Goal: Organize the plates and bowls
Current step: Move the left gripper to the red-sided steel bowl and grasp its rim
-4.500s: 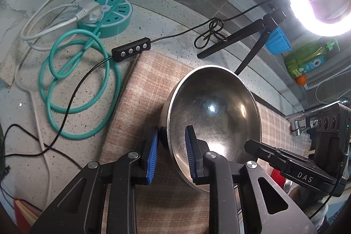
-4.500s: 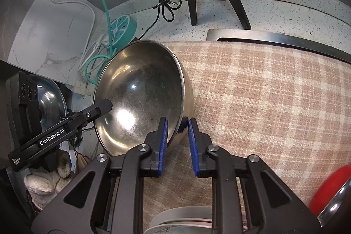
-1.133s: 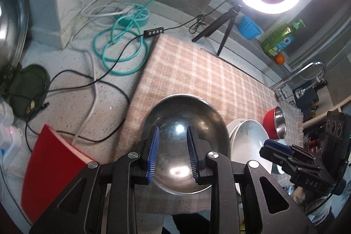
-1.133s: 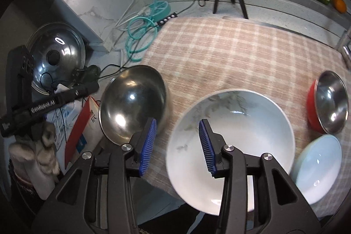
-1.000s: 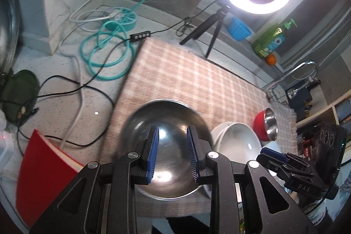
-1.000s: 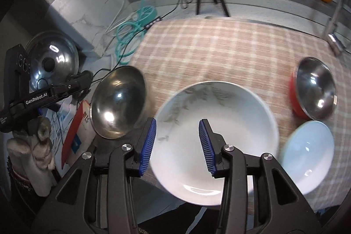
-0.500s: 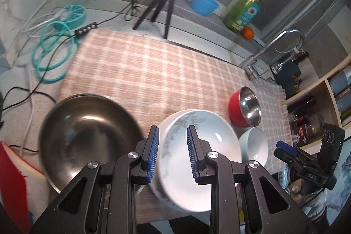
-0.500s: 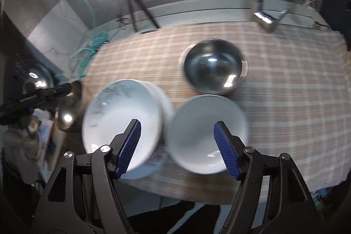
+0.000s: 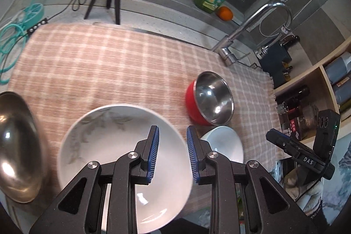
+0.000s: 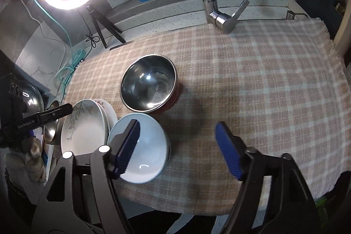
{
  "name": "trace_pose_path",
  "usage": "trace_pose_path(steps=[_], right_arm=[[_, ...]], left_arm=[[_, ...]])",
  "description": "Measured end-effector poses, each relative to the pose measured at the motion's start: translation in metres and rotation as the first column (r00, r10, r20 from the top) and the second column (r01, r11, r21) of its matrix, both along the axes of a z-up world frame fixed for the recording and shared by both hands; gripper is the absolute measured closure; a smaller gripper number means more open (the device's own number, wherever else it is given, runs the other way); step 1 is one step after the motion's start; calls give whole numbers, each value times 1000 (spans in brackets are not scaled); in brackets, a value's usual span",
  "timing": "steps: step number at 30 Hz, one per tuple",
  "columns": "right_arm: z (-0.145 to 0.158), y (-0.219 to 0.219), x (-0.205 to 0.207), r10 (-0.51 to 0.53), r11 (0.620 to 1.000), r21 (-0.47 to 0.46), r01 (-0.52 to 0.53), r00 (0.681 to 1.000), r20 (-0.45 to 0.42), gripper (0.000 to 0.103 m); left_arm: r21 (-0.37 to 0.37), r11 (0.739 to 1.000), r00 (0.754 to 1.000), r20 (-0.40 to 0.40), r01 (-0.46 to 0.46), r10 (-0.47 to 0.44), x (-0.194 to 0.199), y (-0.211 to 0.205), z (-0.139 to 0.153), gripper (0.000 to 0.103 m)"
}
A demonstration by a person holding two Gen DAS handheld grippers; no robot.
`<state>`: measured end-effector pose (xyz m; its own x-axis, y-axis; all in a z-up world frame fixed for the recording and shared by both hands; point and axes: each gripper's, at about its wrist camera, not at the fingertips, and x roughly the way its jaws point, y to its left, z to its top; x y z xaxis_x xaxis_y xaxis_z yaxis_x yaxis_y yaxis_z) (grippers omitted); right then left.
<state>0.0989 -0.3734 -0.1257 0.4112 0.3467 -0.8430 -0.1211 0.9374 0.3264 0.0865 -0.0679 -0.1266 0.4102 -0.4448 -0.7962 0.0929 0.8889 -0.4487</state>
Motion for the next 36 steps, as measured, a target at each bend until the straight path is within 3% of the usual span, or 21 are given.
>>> trace_pose_path(steps=[4,12,18,28,36], right_arm=[[-9,-5,18,23,999,43,-22,999,-32,57],[-29,-12,49,85,984,162,-71,993,-82,65],[-42,-10,73,132,974,200,-107,985,-113,65],[-57,3,87,150,976,182,-123,978,-142,66],[-70,5,91,128,978,185,-94,976,-177,80]], left_arm=[[9,1000,1000,-7,15,-15,15,-27,-7,79],[-44,998,996,-81,-41,37,37,-43,-28,82],[22,998,995,-67,-66,68,49,-54,-26,82],[87,995,993,-94,-59,67,62,-65,-36,82],[93,995,992,-119,-30,41,75,-69,-44,82]])
